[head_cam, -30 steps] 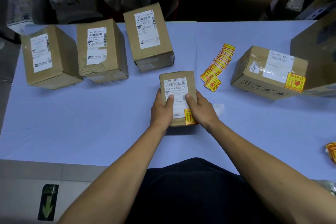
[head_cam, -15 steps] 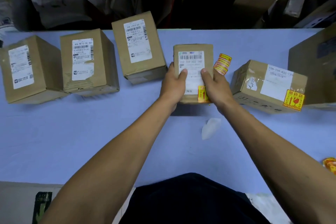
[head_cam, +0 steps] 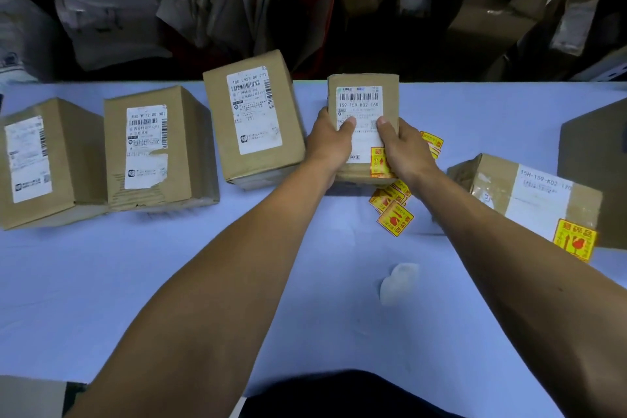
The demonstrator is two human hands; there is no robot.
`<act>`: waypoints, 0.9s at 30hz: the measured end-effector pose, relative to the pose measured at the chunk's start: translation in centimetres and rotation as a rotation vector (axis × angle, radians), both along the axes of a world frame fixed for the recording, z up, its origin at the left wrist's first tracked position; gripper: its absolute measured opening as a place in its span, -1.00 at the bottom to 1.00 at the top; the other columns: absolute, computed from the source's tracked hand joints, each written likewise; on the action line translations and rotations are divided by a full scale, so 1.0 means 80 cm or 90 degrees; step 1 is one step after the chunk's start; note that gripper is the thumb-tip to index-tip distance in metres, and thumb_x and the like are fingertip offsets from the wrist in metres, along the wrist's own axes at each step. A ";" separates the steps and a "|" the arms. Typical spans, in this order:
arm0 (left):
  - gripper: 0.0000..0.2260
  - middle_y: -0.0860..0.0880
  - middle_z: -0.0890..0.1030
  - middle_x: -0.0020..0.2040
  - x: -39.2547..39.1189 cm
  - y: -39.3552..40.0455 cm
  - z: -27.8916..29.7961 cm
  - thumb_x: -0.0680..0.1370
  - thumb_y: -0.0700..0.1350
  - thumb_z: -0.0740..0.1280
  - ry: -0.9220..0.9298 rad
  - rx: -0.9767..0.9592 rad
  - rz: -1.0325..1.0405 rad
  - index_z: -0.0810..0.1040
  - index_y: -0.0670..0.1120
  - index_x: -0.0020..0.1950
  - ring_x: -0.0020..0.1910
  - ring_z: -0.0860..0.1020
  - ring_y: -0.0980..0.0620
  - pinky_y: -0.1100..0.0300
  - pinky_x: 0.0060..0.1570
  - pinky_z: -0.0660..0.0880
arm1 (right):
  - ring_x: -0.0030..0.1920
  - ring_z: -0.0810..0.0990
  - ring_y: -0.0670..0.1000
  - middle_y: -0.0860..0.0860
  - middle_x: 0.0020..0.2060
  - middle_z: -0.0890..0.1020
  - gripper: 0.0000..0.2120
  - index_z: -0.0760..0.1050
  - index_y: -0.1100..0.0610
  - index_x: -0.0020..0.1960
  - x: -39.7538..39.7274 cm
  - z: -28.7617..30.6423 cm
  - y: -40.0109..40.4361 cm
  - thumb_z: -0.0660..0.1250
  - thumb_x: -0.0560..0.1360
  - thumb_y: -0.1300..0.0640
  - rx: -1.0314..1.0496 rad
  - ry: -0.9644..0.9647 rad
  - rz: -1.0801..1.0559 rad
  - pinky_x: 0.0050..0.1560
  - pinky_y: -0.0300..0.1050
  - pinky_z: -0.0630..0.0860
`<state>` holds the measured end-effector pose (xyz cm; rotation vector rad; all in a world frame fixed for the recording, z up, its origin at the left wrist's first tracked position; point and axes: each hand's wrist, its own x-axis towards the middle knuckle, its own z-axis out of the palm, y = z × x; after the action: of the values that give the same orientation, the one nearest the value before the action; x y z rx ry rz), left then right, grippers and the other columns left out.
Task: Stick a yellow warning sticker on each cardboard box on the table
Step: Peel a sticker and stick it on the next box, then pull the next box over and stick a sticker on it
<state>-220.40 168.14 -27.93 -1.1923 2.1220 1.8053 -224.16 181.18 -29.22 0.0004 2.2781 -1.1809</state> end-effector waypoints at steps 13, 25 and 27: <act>-0.62 -0.06 0.52 0.39 0.049 -0.063 0.068 0.60 -0.13 0.30 0.114 -0.310 -0.149 0.46 -0.10 0.42 0.36 0.44 -0.01 0.39 0.18 0.24 | 0.37 0.44 0.18 0.16 0.39 0.46 -0.46 0.31 0.17 0.50 0.006 0.028 -0.008 0.25 0.60 -0.05 0.133 0.148 -0.002 0.30 0.05 0.39; -0.39 -0.14 -0.09 0.64 0.112 -0.196 0.022 0.63 0.23 0.09 -0.103 -0.610 -0.402 0.02 0.06 0.62 0.60 -0.15 -0.19 -0.15 0.53 -0.07 | 0.53 0.18 0.25 0.25 0.53 0.25 -0.46 0.28 0.23 0.53 0.052 0.052 -0.131 0.26 0.60 0.10 0.138 0.371 0.324 0.48 0.02 0.15; -0.37 -0.12 -0.17 0.64 0.112 -0.194 0.014 0.63 0.26 0.07 -0.100 -0.576 -0.407 -0.05 0.08 0.63 0.60 -0.22 -0.17 -0.11 0.53 -0.13 | 0.56 0.13 0.24 0.25 0.56 0.18 -0.45 0.21 0.21 0.55 0.058 0.046 -0.146 0.22 0.62 0.06 0.122 0.356 0.379 0.48 0.03 0.18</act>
<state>-211.47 152.66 -26.81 -0.5555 2.8289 0.4642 -219.50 169.47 -25.56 -0.9716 2.5659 -0.6927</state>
